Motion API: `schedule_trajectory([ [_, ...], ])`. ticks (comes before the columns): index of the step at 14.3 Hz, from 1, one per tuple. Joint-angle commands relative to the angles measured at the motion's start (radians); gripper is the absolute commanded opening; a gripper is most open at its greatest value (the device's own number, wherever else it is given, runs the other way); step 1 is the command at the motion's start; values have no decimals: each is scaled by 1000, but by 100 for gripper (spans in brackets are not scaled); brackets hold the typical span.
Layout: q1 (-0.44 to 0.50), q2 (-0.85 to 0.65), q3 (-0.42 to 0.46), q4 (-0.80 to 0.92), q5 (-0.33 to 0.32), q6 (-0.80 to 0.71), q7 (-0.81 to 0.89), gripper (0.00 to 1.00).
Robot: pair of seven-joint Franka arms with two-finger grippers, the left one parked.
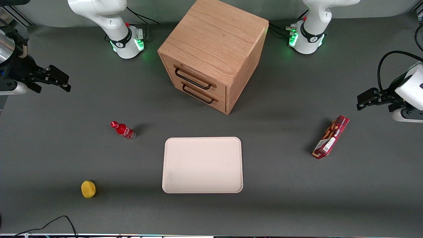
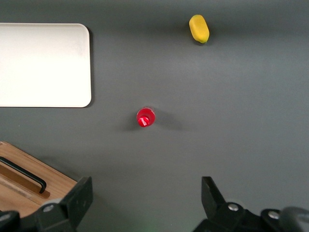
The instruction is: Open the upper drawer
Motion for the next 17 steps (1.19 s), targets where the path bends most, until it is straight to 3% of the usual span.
schedule_trajectory([
  [1, -20, 1, 1, 19, -1, -25, 23, 100],
  [8, -5, 4, 10, 39, 2, -37, 3, 100],
  [12, -22, 16, 6, 40, 147, -37, -125, 100],
  [14, -3, 25, 12, 45, 163, -37, -173, 100],
  [17, 15, 74, 87, 50, 166, -30, -184, 100],
])
